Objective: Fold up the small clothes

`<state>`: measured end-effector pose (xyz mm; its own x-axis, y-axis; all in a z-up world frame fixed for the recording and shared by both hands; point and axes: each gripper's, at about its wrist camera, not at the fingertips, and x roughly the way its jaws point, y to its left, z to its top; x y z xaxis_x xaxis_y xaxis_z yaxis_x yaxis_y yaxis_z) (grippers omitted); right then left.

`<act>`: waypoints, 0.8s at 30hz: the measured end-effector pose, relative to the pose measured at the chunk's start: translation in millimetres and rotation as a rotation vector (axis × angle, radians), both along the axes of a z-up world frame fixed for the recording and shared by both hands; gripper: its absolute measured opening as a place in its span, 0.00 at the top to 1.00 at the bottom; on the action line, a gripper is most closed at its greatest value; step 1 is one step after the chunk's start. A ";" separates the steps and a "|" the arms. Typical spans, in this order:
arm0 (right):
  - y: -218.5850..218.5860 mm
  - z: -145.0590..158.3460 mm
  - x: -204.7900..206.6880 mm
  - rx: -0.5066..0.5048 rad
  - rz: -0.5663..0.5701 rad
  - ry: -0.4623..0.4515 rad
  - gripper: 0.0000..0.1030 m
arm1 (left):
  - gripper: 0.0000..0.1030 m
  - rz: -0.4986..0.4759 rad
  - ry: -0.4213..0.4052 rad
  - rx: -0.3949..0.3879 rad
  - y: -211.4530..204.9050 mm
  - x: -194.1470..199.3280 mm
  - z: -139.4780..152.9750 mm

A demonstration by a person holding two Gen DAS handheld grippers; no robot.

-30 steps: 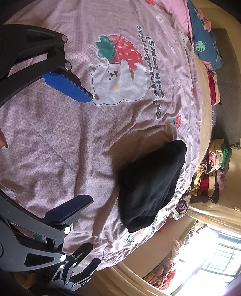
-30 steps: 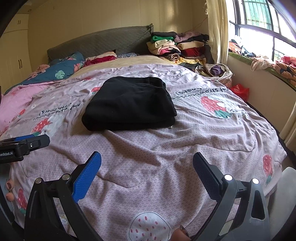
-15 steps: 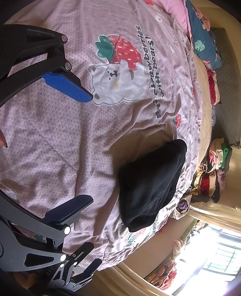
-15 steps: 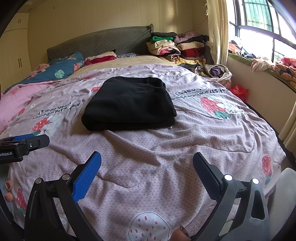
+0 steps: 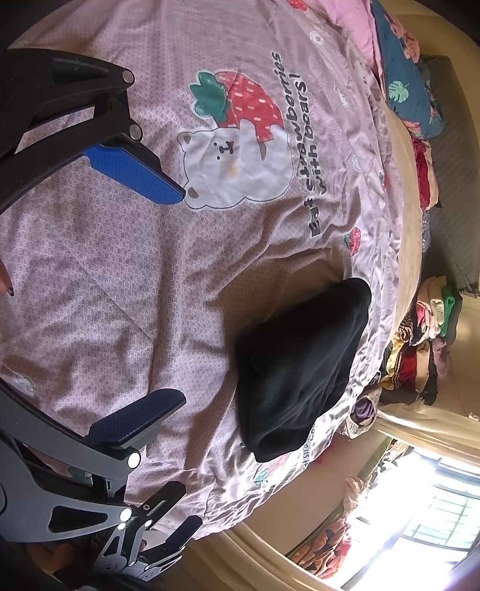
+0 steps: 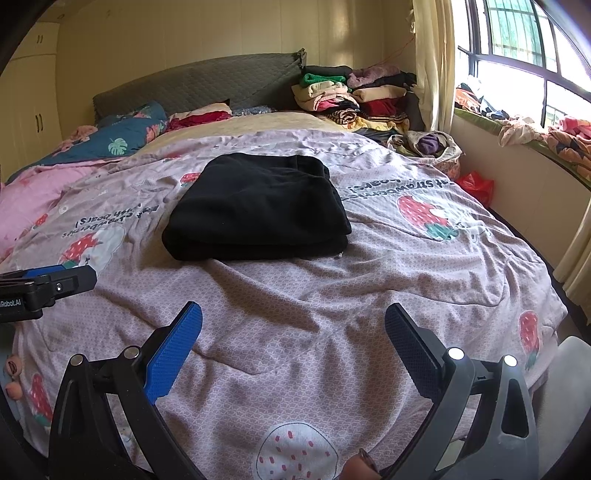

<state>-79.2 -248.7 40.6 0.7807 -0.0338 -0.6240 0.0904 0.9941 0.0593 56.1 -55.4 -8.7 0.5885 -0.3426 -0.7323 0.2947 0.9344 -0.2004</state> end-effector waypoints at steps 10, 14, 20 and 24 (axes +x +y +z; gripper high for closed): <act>1.0 0.0 -0.4 0.000 -0.001 -0.001 0.04 | 0.09 0.006 0.004 0.006 0.0 0.1 0.5; -1.0 0.8 -0.3 0.002 -0.005 -0.001 0.04 | 0.09 0.011 0.005 0.017 0.4 0.7 0.0; -5.0 4.6 -0.9 0.010 -0.021 -0.007 0.04 | 0.09 0.011 0.020 0.018 0.2 1.7 -1.9; -15.0 6.1 -5.3 0.034 -0.074 -0.015 0.04 | 0.09 -0.004 0.039 0.026 -4.3 2.9 -4.9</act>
<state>-84.4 -263.8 46.7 0.7860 -0.0707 -0.6142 0.1621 0.9822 0.0945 59.0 -59.7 -13.6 0.5580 -0.3258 -0.7633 0.2913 0.9381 -0.1875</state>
